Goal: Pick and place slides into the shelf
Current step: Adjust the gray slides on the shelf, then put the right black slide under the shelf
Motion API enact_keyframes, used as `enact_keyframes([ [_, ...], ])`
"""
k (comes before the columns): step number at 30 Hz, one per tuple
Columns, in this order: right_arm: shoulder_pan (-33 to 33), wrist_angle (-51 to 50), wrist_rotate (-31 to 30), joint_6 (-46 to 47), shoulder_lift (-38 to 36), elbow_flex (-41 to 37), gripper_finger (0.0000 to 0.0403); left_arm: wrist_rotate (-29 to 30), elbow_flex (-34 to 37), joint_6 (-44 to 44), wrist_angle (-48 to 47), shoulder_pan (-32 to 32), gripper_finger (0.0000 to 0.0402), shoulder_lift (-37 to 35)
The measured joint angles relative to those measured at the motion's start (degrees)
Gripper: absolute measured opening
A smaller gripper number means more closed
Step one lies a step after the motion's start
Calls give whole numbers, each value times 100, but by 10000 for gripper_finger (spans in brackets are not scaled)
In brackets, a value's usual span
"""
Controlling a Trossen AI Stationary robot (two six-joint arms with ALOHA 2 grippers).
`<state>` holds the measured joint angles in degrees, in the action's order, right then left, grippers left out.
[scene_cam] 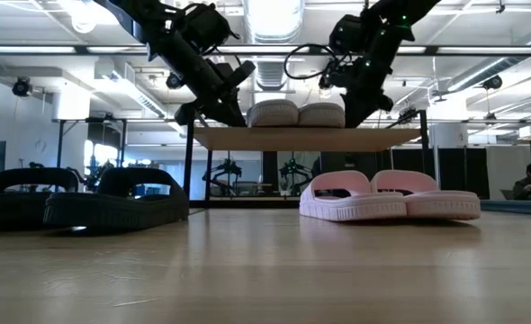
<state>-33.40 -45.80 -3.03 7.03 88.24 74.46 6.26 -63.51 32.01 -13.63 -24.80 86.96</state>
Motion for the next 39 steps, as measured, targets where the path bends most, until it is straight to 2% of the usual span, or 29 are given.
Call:
enact_keyframes([
  [15,2,-374,-2,28,-115,0,8,-11,-2,-152,112,-103,0,37],
  [20,2,-510,-4,25,-127,0,8,21,-35,-553,111,-81,0,-191],
  [26,1,-680,-6,-64,-210,1,8,3,-26,-258,-191,-34,0,-693],
  [30,2,-813,-4,-112,-365,0,8,4,-13,-73,-855,212,0,-1094],
  [34,34,-946,0,-169,-629,0,8,41,24,220,-1067,684,0,-1425],
  [39,192,-1058,39,-138,-1115,0,8,538,26,805,-1046,1376,0,-1502],
])
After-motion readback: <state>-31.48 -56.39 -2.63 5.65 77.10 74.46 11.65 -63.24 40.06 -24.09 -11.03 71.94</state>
